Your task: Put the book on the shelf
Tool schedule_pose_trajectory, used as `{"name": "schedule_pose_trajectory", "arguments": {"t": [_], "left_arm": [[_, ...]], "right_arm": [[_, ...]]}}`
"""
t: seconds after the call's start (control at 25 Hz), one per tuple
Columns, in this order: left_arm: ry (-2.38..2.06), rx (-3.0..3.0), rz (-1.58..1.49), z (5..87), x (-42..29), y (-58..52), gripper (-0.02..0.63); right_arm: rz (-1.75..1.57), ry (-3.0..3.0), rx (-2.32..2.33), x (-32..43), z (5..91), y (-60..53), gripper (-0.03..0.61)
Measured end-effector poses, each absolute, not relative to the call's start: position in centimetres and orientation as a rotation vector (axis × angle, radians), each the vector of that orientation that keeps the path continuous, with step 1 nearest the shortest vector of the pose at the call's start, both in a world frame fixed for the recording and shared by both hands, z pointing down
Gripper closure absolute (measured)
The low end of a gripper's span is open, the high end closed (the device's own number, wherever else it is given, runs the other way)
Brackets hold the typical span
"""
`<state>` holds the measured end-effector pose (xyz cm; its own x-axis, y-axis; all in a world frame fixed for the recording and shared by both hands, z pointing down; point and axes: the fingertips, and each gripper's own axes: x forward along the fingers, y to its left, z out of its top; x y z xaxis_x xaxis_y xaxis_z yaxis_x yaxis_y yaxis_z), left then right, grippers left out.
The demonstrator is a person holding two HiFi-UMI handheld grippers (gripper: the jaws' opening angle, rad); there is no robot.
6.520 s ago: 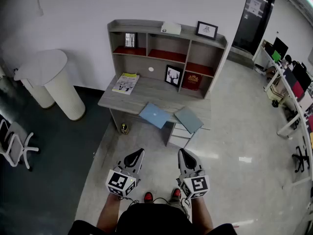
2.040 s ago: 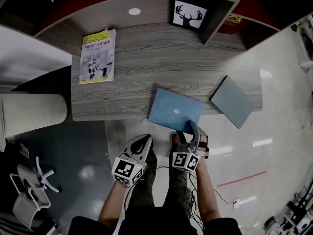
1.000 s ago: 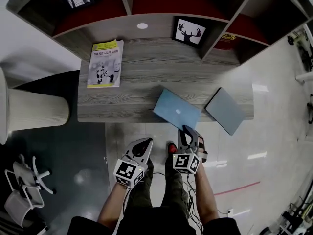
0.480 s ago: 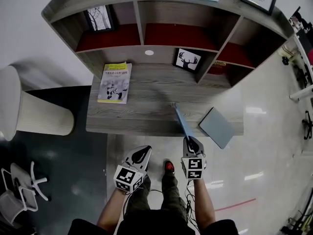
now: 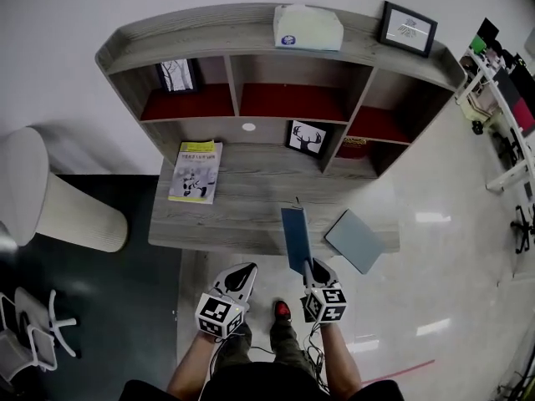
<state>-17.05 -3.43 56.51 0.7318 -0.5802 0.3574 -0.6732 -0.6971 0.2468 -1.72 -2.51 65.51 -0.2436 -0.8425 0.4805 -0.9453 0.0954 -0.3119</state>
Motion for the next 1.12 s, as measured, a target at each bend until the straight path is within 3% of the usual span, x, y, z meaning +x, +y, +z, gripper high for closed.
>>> {"name": "schedule_pose_trajectory", "arguments": {"t": [0.4,1.12], "left_arm": [[-1.053,2.616,0.289,52.1,-14.1,-3.3,0.611],[-1.196,2.688,0.138,44.5,-11.9,-5.2,0.611]], "right_arm": [[0.668,-2.347,1.815,0.9,57.8,-2.6,0.517],[-0.037,-2.536,1.877,4.4,41.3,-4.5,0.518]]}}
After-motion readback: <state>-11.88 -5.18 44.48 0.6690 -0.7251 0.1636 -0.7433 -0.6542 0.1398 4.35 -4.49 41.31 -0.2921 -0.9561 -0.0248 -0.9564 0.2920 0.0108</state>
